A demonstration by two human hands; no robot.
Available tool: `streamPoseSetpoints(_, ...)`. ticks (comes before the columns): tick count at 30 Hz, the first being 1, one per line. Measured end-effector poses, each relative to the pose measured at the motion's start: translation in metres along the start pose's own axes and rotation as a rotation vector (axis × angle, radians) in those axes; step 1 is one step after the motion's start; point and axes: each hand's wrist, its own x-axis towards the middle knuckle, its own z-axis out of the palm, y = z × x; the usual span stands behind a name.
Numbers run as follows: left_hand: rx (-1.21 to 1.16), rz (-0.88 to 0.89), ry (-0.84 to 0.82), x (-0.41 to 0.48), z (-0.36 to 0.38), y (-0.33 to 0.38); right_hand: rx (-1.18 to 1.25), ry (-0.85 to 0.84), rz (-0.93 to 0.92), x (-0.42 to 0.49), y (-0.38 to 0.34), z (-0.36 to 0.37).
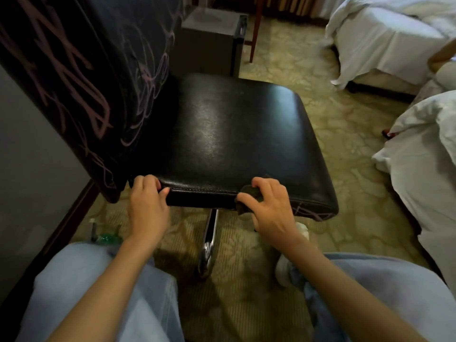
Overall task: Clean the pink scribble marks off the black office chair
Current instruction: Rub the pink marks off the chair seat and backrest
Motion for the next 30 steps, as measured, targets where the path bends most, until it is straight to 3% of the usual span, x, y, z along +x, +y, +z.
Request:
streamPoseSetpoints(6, 0.019, 0.014, -0.015, 0.009, 0.004, -0.011, 0.022, -0.022, 0.133, 0.02, -0.02, 0.011)
streamPoseSetpoints(13, 0.047, -0.009, 0.026, 0.013, 0.004, -0.011, -0.075, -0.149, -0.123, 0.031, -0.051, 0.034)
streamPoseSetpoints(20, 0.087, -0.029, 0.028, 0.019, 0.006, -0.013, -0.07, -0.036, -0.164, -0.006, 0.005, 0.011)
streamPoseSetpoints(25, 0.108, -0.032, 0.029, 0.02, 0.008, -0.013, -0.106, -0.044, 0.002, -0.059, 0.064, -0.019)
streamPoseSetpoints(30, 0.081, -0.032, 0.04, 0.014, 0.004, -0.008, -0.047, 0.014, 0.097, -0.057, 0.054, -0.022)
